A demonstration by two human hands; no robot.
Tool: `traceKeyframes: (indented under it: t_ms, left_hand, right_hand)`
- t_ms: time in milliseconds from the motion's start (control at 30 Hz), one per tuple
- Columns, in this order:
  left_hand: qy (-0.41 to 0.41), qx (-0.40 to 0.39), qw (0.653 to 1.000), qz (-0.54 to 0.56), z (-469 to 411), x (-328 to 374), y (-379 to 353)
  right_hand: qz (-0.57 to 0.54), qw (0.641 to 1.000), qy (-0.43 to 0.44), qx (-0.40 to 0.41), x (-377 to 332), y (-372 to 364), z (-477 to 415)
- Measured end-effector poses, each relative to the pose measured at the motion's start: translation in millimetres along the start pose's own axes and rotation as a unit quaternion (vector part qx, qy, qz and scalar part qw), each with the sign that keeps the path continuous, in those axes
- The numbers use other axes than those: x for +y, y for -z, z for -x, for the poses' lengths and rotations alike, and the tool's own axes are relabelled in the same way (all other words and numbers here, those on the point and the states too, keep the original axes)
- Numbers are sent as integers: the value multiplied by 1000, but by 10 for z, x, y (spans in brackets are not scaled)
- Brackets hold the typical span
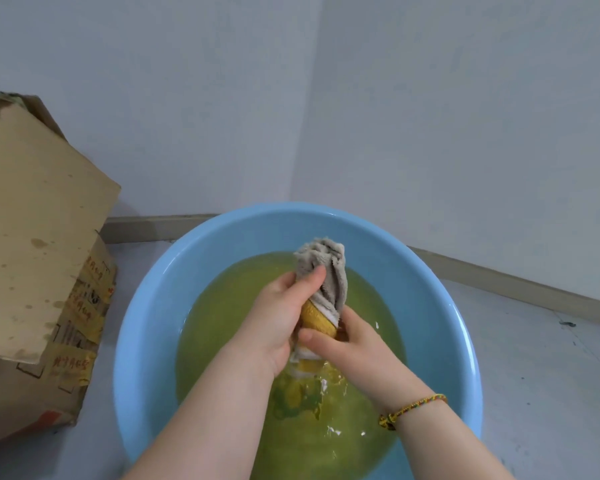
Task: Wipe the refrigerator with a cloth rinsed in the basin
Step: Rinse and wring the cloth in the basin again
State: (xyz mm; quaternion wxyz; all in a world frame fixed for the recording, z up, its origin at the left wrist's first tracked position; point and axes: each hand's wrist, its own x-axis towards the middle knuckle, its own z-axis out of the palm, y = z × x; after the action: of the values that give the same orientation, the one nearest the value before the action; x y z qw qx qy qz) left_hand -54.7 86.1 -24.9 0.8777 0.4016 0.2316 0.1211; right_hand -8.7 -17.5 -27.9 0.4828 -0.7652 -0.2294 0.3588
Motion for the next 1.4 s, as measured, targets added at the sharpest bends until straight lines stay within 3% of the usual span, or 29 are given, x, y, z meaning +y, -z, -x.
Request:
traceKeyframes:
  t_ms: [167,400,500,733,867,1033,1167,1400]
  left_hand:
    - [-102,40,986,-122,-9,61,-80]
    - [-62,42,989,-131,436,489,-424]
    - [-57,24,991,-122,611,976,-783]
    - [-50,9,993,-106,1246,2302,-1785]
    - [-27,-81,988,-126,1735,3015,-2474]
    - [75,-312,938,-130,2385,3518,-3421]
    - [132,-442,880,-117,2957,3431,-4079]
    - [194,-528,816,-136,4136,2783,-4954]
  right_hand:
    - [-57,967,152,198,-143,118,-42]
    - [-92,985,98,111,-708,412,245]
    - [-154,976,65,139,-1239,631,461]
    - [-148,970,63,180,-2872,1125,1344]
    - [-158,953,84,246,-3796,1442,2087]
    - [-268,895,95,344,-4503,1801,3261]
    - [-350,843,97,395,-4630,2004,4188]
    - [-333,805,85,484,-4358,2111,5803]
